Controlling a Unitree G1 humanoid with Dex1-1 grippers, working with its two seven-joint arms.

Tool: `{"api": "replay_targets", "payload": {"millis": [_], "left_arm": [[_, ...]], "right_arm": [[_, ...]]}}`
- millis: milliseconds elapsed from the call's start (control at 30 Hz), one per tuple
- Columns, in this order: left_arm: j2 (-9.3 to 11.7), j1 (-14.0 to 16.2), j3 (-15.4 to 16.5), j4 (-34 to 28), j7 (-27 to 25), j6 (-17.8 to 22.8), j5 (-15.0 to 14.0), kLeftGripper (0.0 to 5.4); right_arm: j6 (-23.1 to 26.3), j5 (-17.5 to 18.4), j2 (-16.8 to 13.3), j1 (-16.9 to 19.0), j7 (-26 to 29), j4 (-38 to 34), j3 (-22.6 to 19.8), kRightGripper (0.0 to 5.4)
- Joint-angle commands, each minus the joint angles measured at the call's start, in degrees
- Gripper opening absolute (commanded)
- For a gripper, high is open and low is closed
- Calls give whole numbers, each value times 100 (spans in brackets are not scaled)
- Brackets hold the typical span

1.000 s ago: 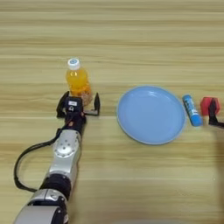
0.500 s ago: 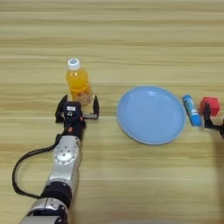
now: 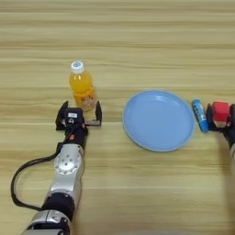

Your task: Move the objects on the table

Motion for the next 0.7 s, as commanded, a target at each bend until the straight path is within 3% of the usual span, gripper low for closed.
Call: {"api": "replay_targets", "payload": {"millis": [33, 700], "left_arm": [[-14, 68, -10, -22, 23, 19, 9, 535], [8, 62, -24, 8, 2, 42, 3, 535]], "right_arm": [[-100, 0, -79, -199, 19, 298, -20, 540], [-367, 163, -133, -521, 15, 1087, -167, 540]]}}
